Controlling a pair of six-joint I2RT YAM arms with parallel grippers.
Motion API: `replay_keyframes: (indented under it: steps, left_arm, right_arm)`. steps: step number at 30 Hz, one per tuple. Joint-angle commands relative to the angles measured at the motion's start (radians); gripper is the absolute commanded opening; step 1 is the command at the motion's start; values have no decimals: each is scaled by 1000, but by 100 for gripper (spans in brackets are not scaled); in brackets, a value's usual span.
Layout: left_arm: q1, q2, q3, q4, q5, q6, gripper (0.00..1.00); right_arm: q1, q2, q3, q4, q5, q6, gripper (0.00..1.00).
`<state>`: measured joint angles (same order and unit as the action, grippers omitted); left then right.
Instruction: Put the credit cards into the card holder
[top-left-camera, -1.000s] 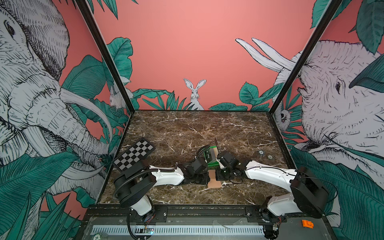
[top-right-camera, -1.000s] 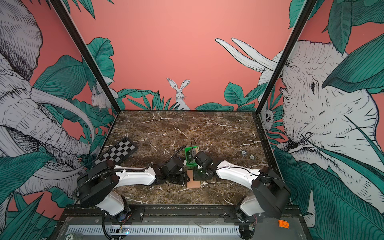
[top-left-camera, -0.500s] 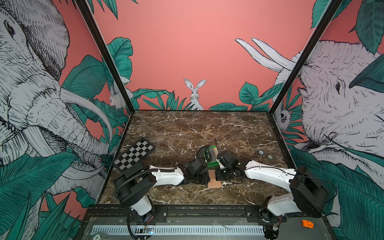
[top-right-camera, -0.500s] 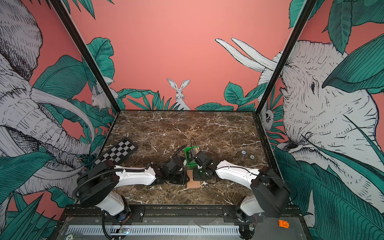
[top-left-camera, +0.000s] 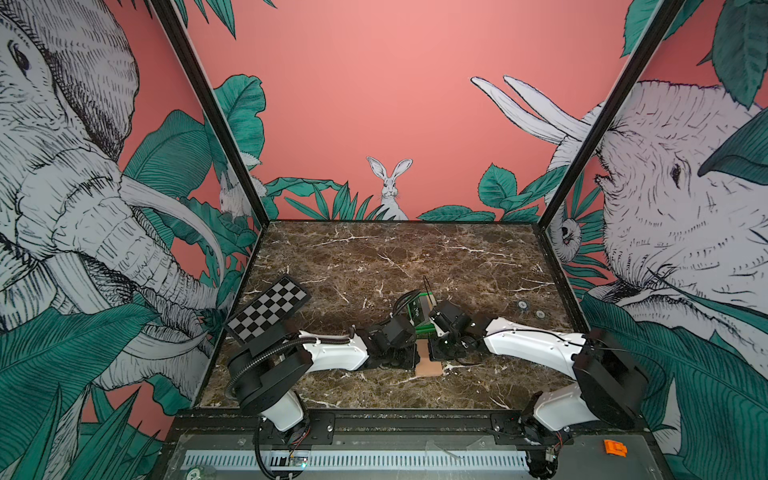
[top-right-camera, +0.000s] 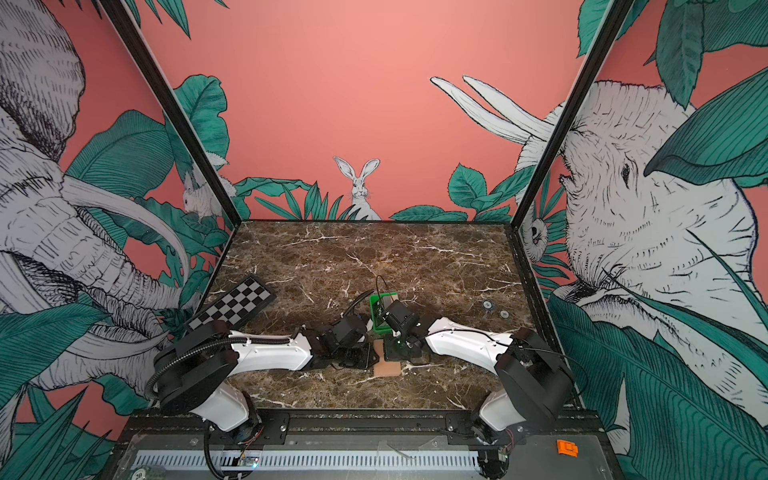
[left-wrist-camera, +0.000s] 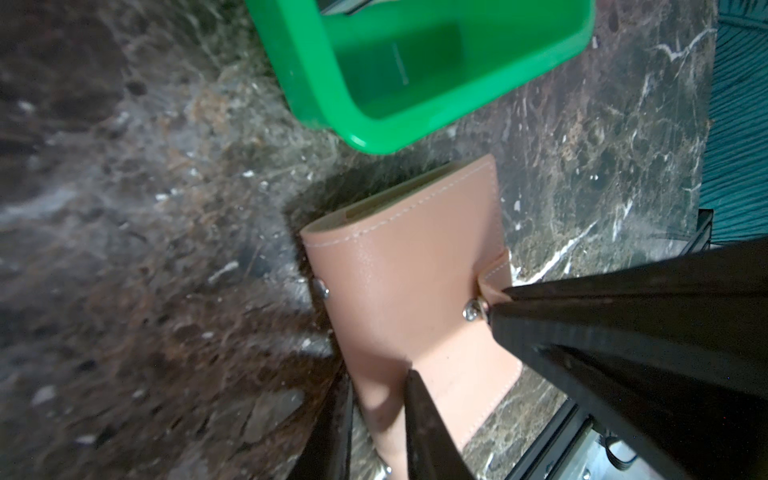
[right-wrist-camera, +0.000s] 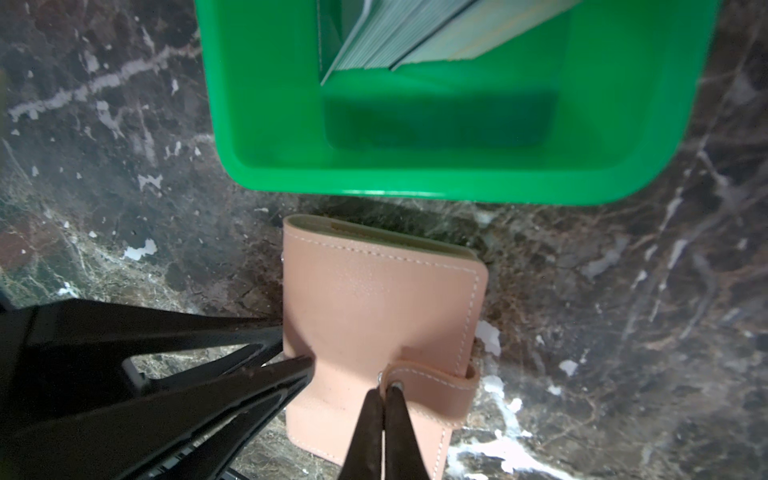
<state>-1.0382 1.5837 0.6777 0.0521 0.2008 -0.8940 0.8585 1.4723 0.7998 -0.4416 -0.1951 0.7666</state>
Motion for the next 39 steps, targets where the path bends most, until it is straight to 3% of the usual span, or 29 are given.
replay_keyframes:
  steps: [1, 39]
  left_arm:
    - [-6, -5, -20, -1, -9, -6, 24]
    - [-6, -13, -27, 3, -8, -10, 24]
  right_arm:
    - [19, 23, 18, -46, 0, -19, 0]
    - [40, 120, 60, -90, 36, 5, 0]
